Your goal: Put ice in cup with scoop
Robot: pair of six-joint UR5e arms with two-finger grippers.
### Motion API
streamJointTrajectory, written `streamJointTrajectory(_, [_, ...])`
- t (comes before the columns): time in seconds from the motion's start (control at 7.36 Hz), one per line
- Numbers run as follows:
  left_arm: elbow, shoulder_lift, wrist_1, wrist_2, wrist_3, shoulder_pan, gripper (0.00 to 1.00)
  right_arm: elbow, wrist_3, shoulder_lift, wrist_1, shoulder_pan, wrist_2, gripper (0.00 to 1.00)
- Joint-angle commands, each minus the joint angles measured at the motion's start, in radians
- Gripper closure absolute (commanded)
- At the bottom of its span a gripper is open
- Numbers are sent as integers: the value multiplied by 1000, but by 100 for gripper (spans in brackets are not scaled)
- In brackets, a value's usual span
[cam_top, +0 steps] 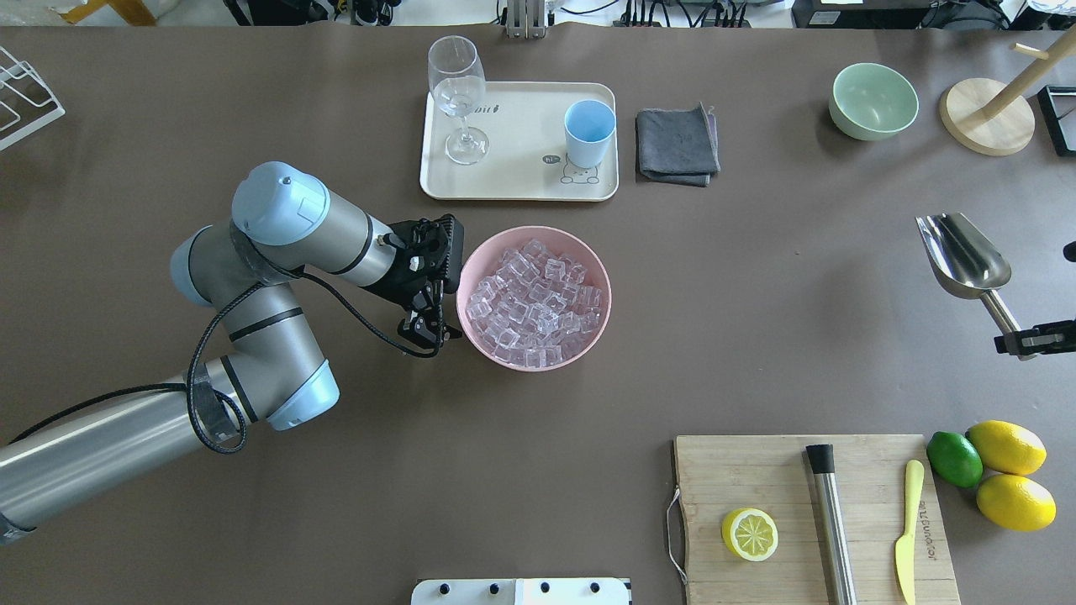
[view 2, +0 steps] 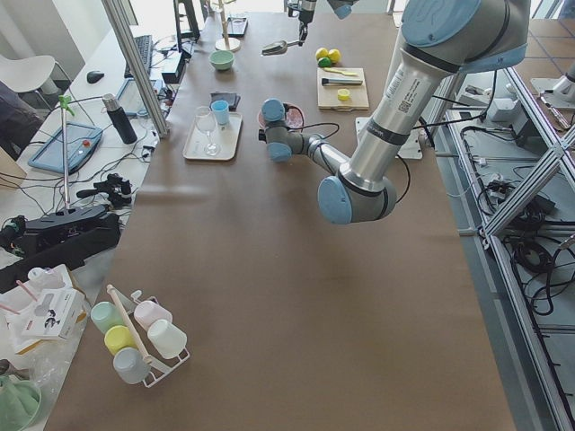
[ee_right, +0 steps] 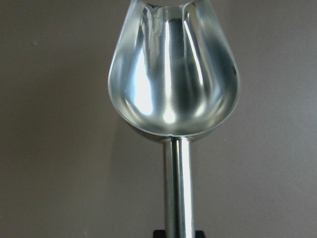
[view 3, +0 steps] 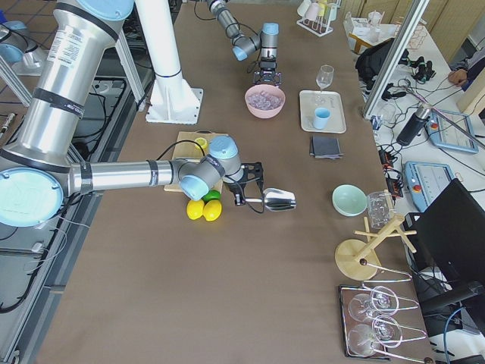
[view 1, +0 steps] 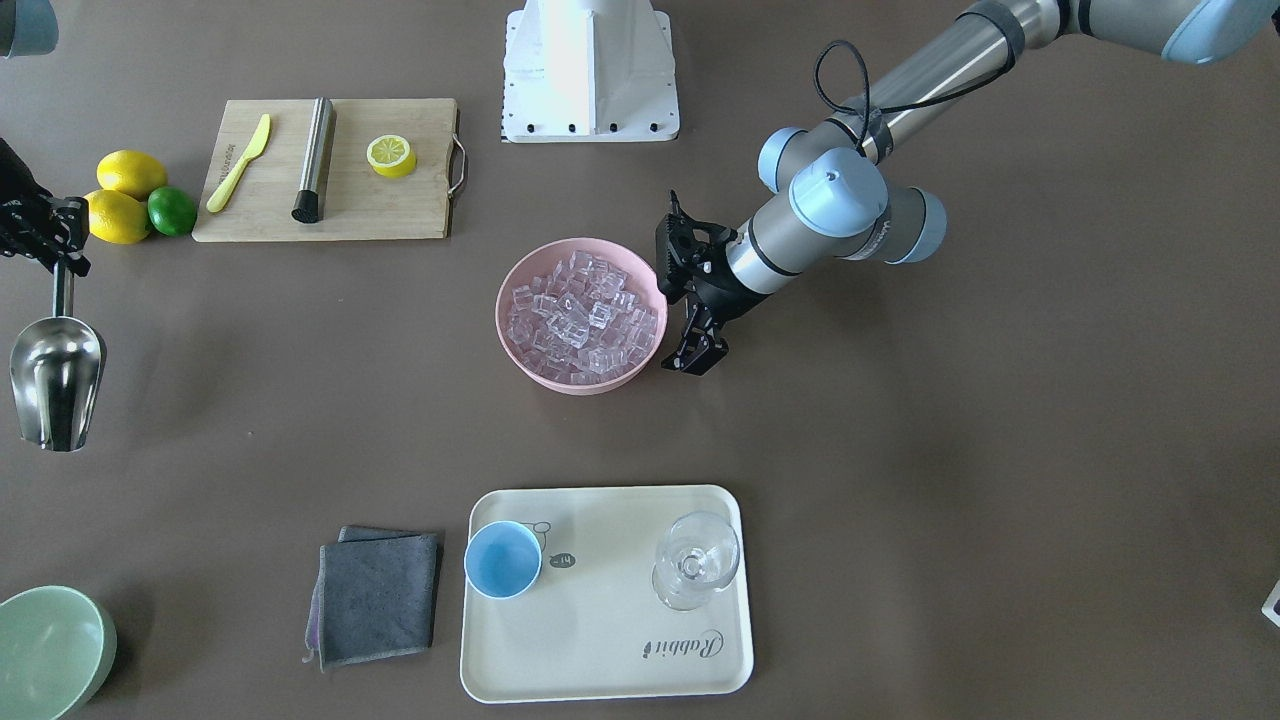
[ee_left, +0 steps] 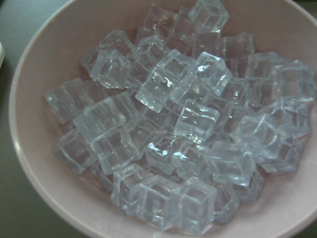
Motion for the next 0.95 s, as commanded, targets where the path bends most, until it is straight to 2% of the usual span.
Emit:
streamJointTrajectory(0.0, [0, -1, 0, 0, -1, 1, 1, 94, -277, 61, -198, 176, 157, 100])
streamJointTrajectory(0.14, [0, -1, 0, 0, -1, -1, 1, 70, -444, 93, -221, 196, 138, 100])
streamJointTrajectory(0.27, [0, -1, 0, 0, -1, -1, 1, 79, -519, 126, -275, 212, 134, 100])
streamJointTrajectory(0.54, [0, -1, 0, 0, -1, -4, 1, 138, -617, 128, -313, 212, 131, 100])
streamJointTrajectory(0.82, [0, -1, 2, 2, -3, -4, 1, 186, -825, 203, -433, 207, 121, 100])
